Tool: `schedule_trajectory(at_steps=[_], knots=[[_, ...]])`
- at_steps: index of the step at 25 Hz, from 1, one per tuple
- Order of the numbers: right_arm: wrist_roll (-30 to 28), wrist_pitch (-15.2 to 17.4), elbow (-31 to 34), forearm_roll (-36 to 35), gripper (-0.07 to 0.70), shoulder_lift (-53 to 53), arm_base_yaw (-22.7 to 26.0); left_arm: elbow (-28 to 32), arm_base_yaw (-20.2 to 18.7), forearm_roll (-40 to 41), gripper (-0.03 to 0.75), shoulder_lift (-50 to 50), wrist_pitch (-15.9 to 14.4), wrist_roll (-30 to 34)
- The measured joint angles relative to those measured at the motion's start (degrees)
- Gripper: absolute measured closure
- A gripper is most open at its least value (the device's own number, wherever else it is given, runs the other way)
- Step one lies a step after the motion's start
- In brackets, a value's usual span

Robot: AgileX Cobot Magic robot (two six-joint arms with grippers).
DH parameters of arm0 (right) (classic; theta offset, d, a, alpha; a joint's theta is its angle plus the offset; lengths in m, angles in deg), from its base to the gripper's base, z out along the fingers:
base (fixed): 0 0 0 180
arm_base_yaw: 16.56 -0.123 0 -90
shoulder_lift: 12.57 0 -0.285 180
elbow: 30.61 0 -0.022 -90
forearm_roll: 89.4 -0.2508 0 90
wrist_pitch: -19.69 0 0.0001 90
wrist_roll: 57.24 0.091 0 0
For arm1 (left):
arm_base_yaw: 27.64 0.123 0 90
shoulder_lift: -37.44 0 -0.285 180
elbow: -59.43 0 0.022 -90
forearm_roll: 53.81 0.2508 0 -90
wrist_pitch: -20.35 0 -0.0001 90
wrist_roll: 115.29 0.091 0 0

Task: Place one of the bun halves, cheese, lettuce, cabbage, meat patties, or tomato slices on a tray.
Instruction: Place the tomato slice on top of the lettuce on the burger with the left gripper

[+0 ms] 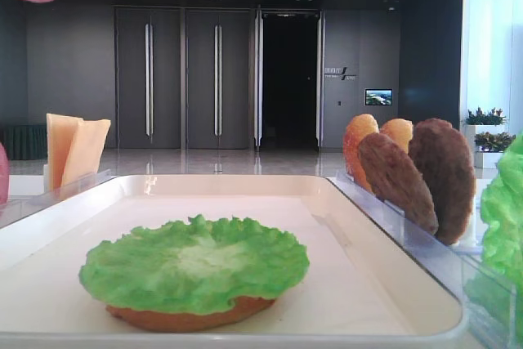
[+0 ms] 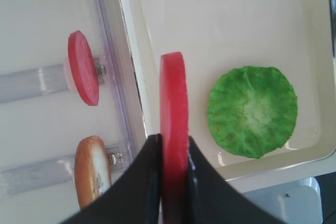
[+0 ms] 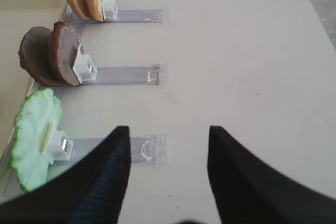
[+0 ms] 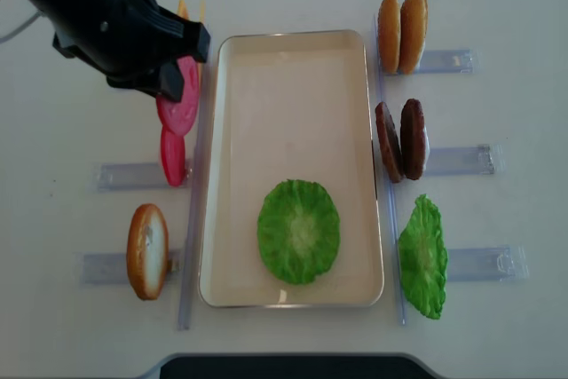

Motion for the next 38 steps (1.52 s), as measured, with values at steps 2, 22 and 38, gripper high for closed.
schedule_trajectory(at_steps=[2, 22, 38], knots=[[0.00, 0.00, 0.00, 0.00, 0.274, 0.00, 0.00, 2.11, -0.22, 0.00, 0.668, 2.94, 0.00, -1.10], [0.00, 0.00, 0.00, 0.00, 0.274, 0.00, 0.00, 25.14, -0.22, -0.89, 0.668, 28.50, -0.38, -7.41], [0.00, 0.00, 0.00, 0.00, 0.274, 0.00, 0.00, 25.42, -0.22, -32.42, 0.668, 15.28, 25.03, 19.71]])
